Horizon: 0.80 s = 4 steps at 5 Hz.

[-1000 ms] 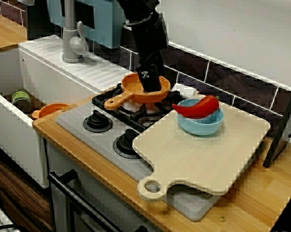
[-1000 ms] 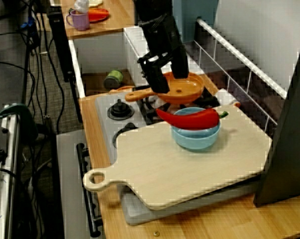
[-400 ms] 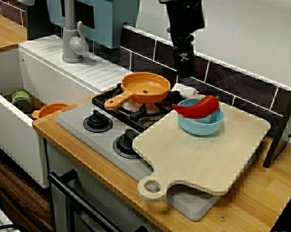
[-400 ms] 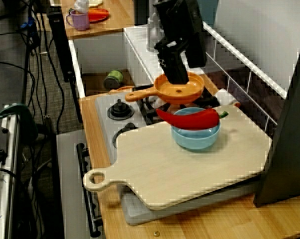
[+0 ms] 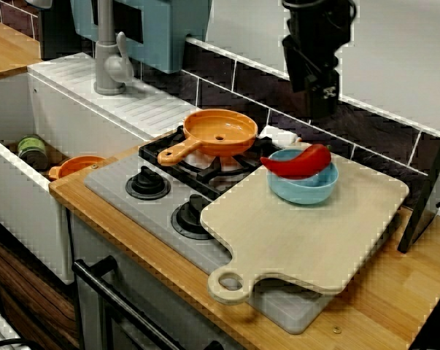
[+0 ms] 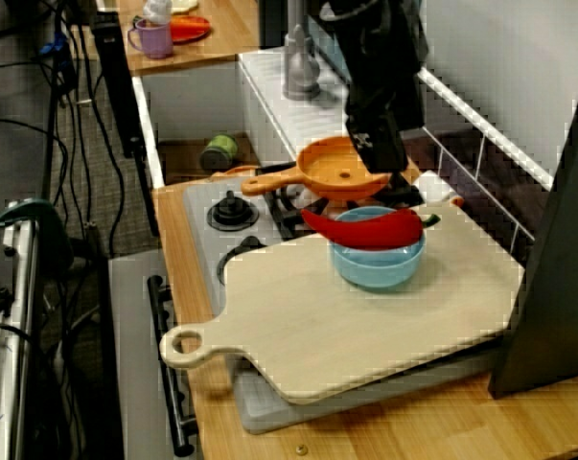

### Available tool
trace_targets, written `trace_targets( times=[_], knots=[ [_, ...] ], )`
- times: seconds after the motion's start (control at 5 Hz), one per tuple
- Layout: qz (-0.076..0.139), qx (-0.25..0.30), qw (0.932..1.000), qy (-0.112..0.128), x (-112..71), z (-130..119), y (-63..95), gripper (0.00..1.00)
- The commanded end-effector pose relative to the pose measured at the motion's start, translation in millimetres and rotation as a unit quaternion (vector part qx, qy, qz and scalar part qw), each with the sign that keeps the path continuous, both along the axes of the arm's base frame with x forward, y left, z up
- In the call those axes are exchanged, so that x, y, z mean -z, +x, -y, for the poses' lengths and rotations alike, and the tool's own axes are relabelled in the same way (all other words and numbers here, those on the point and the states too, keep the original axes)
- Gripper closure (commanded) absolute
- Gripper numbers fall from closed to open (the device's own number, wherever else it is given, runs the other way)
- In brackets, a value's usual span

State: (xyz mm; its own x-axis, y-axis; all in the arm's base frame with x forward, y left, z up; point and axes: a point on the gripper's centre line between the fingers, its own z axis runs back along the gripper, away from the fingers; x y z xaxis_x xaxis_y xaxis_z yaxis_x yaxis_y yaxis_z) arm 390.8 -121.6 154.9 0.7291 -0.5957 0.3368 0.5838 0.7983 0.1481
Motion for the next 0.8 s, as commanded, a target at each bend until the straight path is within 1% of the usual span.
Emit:
trace_targets(
  times=[0.0, 0.2, 0.4, 0.6],
  knots=[
    [0.018, -0.021, 0.9996, -0.006, -12.6, 14, 6.3, 0.0],
    [0.017, -0.01, 0.9998, 0.006, -10.1, 22, 4.2, 0.0],
    [-0.018, -0.002, 0.9998, -0.009, -8.3, 19, -2.7, 0.0],
    [-0.026, -0.002, 0.9996, -0.008, -4.7, 22, -11.5, 0.0]
  ],
)
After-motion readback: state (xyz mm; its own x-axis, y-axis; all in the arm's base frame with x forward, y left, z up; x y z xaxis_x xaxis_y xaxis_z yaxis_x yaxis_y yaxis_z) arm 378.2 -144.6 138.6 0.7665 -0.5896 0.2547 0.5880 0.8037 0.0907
